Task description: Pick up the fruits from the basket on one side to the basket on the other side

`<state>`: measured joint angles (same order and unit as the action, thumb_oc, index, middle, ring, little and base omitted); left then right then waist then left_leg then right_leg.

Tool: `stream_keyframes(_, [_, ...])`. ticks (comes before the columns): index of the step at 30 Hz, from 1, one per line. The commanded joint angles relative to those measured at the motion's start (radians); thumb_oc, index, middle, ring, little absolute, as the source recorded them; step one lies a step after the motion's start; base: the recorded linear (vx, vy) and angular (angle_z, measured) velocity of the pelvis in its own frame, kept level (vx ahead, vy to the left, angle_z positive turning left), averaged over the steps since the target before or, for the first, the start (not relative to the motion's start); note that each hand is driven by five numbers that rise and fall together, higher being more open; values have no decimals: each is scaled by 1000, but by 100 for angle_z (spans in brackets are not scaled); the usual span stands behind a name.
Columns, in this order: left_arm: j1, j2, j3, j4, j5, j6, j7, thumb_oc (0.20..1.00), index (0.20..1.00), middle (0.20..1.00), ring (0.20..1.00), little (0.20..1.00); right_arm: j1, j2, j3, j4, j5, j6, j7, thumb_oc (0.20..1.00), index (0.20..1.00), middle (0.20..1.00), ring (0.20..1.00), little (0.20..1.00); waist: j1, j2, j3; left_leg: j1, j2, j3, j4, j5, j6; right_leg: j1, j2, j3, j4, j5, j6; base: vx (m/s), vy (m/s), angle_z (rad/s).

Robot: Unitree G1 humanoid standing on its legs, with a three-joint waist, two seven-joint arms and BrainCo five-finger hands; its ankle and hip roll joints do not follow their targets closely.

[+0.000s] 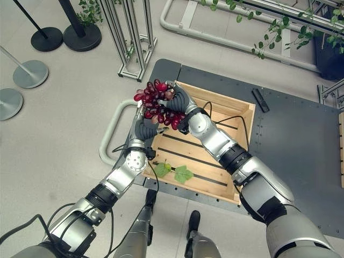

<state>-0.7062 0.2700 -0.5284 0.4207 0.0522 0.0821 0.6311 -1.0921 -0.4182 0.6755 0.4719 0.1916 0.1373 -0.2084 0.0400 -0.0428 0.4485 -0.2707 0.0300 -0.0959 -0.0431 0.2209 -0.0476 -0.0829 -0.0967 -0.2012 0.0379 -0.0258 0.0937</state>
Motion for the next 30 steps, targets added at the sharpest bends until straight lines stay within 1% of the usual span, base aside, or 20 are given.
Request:
stream_keyframes(1, [-47,-80,-23,11,-17,-92,12,1000,1000,1000,1000,1000,24,71,12,-66,42,-87,-4,200,200,200,200,200,-4,-53,-128,49,30,43,42,-154,-46,-69,-120,29,79,-22,78,0,0,0])
stream_keyframes(11, [-31,-80,2,1,-45,-97,31,1000,1000,1000,1000,1000,46,73,15,-128,58,-96,-1,200,200,200,200,200,-8,-47,-130,52,30,50,43,-158,-45,-75,-122,33,90,-26,76,0,0,0])
stream_keyframes(12, [-37,-78,-1,7,-51,-97,21,1000,1000,1000,1000,1000,48,63,10,-156,75,-105,-2,200,200,200,200,200,-10,-45,-130,52,31,51,43,-157,-46,-75,-122,33,90,-27,77,0,0,0])
stream_keyframes(13, [-29,-62,3,1,-51,-100,-1,1000,1000,1000,1000,1000,53,36,-7,-189,84,-111,4,200,200,200,200,200,-12,-42,-130,53,31,51,42,-157,-46,-74,-122,34,90,-27,78,0,0,0])
stream_keyframes(14, [-29,-62,3,1,-51,-100,-1,1000,1000,1000,1000,1000,54,36,-7,-190,84,-111,4,200,200,200,200,200,-12,-42,-130,53,31,51,42,-157,-46,-74,-122,34,90,-27,78,0,0,0])
stream_keyframes(16, [-10,-42,20,-13,-58,-106,-24,1000,1000,1000,1000,1000,55,-12,-33,-222,68,-115,10,200,200,200,200,200,-14,-40,-132,52,31,52,44,-158,-46,-75,-123,35,91,-26,79,0,0,0])
stream_keyframes(17, [9,-24,31,-18,-62,-107,-45,1000,1000,1000,1000,1000,44,-50,-43,-241,50,-113,25,200,200,200,200,200,-14,-40,-135,53,31,53,43,-159,-46,-76,-123,35,91,-26,79,0,0,0])
stream_keyframes(21, [70,19,64,-38,-65,-109,-88,1000,1000,1000,1000,1000,7,-176,-60,-258,-16,-94,67,200,200,200,200,200,-13,-42,-144,57,30,56,43,-163,-45,-73,-126,34,89,-25,80,0,0,0])
stream_keyframes(22, [81,28,73,-41,-68,-110,-101,1000,1000,1000,1000,1000,-15,-213,-52,-252,-33,-88,80,200,200,200,200,200,-13,-43,-145,58,29,57,43,-165,-45,-72,-128,33,89,-24,81,0,0,0])
stream_keyframes(25, [98,40,80,-40,-87,-117,-127,1000,1000,1000,1000,1000,-70,-286,-28,-228,-67,-75,105,200,200,200,200,200,-13,-50,-152,59,27,58,42,-165,-46,-69,-129,32,85,-21,82,0,0,0])
stream_keyframes(30, [113,68,88,-47,-108,-129,-177,1000,1000,1000,1000,1000,-200,-373,57,-162,-81,-60,154,200,200,200,200,200,-9,-61,-151,63,27,57,41,-166,-47,-64,-129,31,84,-20,82,0,0,0])
